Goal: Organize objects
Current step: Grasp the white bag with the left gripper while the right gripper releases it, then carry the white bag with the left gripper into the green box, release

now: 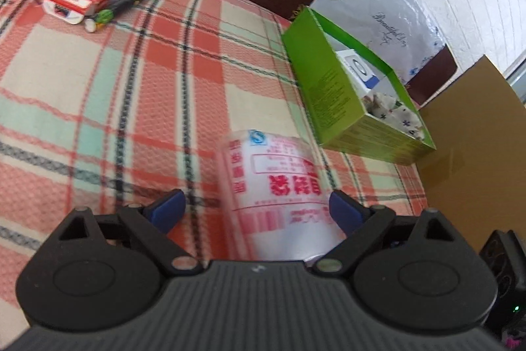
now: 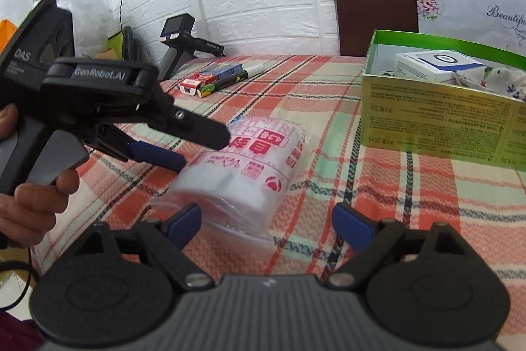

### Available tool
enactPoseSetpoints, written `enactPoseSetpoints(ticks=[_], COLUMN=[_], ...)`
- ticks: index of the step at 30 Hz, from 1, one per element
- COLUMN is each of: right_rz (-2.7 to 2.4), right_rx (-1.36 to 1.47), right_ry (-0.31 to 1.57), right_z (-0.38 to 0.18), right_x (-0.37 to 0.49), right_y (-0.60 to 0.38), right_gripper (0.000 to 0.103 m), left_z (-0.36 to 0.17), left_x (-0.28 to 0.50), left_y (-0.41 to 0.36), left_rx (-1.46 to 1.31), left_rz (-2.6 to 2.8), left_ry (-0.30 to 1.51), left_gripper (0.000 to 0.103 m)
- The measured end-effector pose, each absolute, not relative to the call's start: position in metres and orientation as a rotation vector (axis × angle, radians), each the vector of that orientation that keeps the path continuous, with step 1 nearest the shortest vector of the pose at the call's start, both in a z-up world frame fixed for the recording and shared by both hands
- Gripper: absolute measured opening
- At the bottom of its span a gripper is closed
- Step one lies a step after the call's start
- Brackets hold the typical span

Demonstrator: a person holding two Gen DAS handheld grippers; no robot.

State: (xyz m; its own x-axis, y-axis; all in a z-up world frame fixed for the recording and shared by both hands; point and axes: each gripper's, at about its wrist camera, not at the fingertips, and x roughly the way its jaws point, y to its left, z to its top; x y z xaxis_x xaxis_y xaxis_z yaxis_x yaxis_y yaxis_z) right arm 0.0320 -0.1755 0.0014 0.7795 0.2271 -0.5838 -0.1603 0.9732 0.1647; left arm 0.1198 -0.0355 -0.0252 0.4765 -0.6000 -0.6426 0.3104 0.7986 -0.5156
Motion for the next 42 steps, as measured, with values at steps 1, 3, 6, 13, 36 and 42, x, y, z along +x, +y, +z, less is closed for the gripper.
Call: enactPoseSetpoints(ticks=[1, 3, 6, 13, 36, 42], right_rz=[0.220, 0.244, 0.274, 0.267, -0.308, -0.306], right_rx=[0.099, 0.082, 0.032, 0.035, 0.286, 0.341], right_ry=[0.649, 0.658, 0.655, 0.505, 0.365, 0.312], right_z=[0.001, 0.000, 0.004, 0.033, 0.045, 0.038], right_x=[0.035, 0.042, 0.047, 0.030, 0.091, 0.071], right_y=[-0.174, -0.169, -0.153, -0.159, -0.377, -0.376], right_gripper=[0.089, 0.084, 0.062, 0.053, 0.067, 0.071], left_z=[-0.025, -0.025, -0.020, 0.024, 0.055, 0.059], left_x=[0.119, 0.117, 0.107, 0.095, 0.203, 0.177], left_y=[-0.042, -0.056, -0.075, -0.066, -0.304, -0.281], left_rx=[-0.348, -0.330, -0.200, -0.221, 0.099, 0.132], left_rz=[-0.608, -0.649, -0.611, -0.617, -0.730, -0.704], left_ry=[0.931, 0.940, 0.897, 0.796, 0.699, 0.644], left_gripper=[0.095, 0.095, 0.078, 0.069, 0.073, 0.073])
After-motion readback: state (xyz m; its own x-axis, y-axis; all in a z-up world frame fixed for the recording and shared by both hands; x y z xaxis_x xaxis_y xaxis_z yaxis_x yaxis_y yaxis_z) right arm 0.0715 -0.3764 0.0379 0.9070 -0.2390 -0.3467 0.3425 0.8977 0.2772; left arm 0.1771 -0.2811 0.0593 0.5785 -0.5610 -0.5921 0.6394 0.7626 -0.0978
